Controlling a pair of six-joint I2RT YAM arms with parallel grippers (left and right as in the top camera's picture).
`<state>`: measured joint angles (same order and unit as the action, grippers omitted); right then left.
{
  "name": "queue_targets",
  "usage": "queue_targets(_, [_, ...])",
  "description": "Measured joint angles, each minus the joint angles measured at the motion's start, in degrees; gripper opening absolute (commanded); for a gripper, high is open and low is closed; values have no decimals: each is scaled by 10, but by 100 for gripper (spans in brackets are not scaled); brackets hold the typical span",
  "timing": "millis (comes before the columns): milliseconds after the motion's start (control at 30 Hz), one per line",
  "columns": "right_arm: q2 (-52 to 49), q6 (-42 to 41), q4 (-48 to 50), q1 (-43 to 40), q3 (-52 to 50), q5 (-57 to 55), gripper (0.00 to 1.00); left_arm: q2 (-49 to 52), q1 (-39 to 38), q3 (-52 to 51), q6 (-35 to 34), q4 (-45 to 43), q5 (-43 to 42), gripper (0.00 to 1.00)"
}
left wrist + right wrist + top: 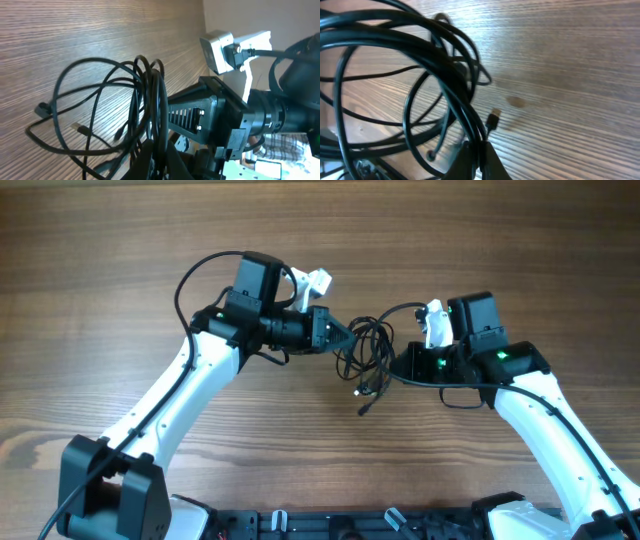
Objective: Untangle cables
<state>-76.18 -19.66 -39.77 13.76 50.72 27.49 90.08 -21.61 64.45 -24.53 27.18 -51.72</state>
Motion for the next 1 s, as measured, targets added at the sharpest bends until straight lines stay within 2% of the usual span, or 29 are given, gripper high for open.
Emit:
queue_targets(167, [0, -27, -33, 0, 0, -70, 4, 0, 26, 0, 5, 37, 16, 4])
queue_targets(467, [0, -147, -105, 1, 0, -229, 4, 0, 77, 0, 20, 135, 165, 4])
queue_targets(733, [0, -234, -142, 1, 0, -296, 4, 0, 105, 0, 24, 155, 254, 4])
queue_targets(1000, [0, -269, -151, 1, 0, -331, 4, 0, 143, 0, 26, 162, 308, 4])
